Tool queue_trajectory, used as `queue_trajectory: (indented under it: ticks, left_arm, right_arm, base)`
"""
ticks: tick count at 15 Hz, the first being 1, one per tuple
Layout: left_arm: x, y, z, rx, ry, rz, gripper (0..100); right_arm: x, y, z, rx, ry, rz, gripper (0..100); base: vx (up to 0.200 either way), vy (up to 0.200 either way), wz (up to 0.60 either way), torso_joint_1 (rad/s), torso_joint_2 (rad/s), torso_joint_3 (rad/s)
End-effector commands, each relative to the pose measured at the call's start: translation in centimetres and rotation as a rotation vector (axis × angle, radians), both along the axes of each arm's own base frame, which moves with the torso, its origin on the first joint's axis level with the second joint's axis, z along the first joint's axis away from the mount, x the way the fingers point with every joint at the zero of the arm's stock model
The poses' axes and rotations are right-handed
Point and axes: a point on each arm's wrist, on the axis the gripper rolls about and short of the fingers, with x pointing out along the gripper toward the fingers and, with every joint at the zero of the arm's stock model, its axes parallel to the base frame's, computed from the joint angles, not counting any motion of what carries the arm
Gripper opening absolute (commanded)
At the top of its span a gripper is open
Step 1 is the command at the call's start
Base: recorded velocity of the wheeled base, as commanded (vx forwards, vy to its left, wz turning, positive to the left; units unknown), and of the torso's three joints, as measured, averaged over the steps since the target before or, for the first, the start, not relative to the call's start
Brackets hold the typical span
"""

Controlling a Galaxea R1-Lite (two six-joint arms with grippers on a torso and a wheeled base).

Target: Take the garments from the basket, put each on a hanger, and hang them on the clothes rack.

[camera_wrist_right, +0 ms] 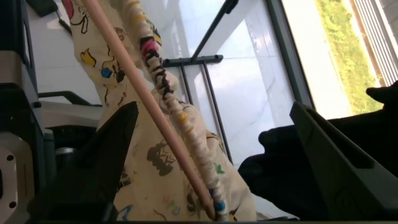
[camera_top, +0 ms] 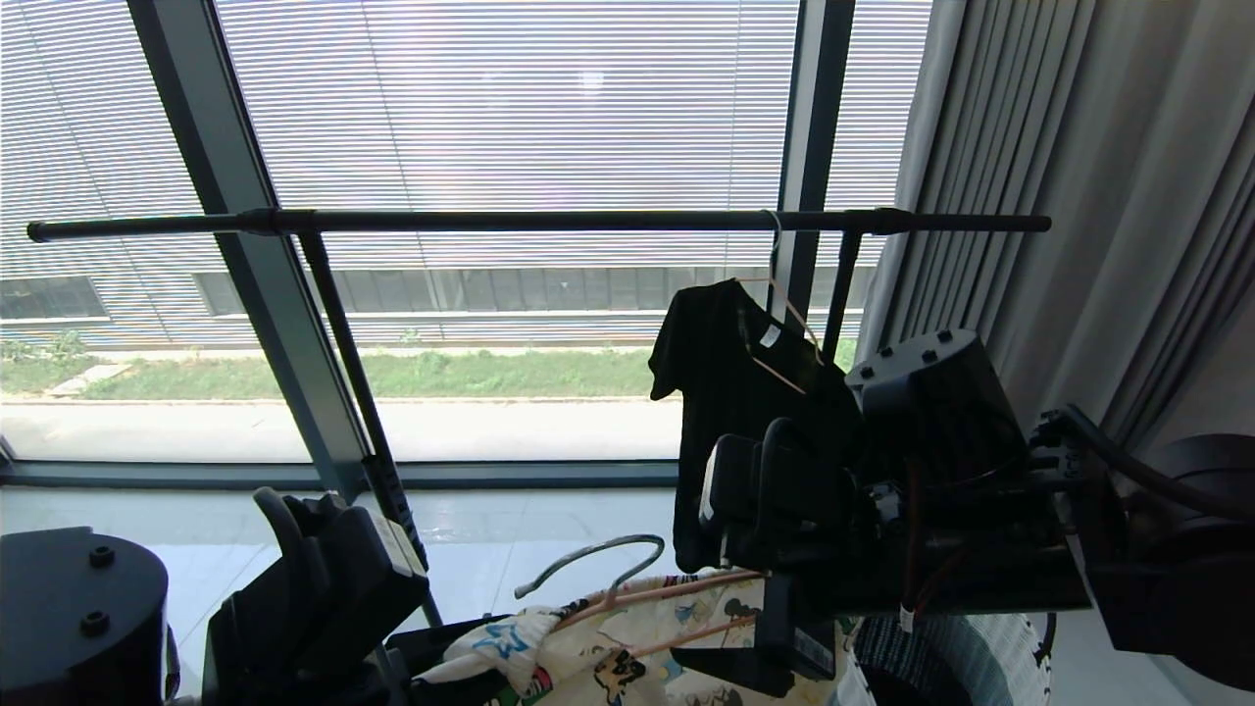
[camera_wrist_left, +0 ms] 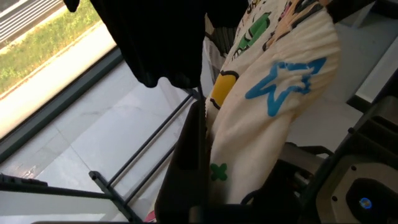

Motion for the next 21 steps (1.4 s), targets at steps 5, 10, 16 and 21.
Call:
queue_trajectory:
  ticks: [5,10,16,21]
  left_arm:
    - [-0.1,-0.1,0.0,-0.002,-0.001,-0.009,0]
    - [-0.2,0.0,0.1,-0.003,-0.004,-0.011,100]
    - [0.1,1.6,-0.8,0.017,0.010,0.081,100]
    - [-1.1,4.4,-2.0,0.016,0.004,0.177,100]
  right_arm:
    - [0.3,0.2,-0.5,-0.030,-0.030,-0.010,0]
    - [0.0,-0.3,0.4,-0.022,-0.097,0.011,0]
    - [-0.8,-2.8,2.5,0.040,-0.270,0.037,0]
    - [-0.1,-6.5,3.2,0.081,-0.369,-0.058,0]
  base:
    - [0.000,0.000,0.00,0.000,0.00,0.000]
    - [0.000,0.000,0.00,0.000,0.00,0.000]
    - [0.000,0.000,0.00,0.000,0.00,0.000]
    - [0.000,0.000,0.00,0.000,0.00,0.000]
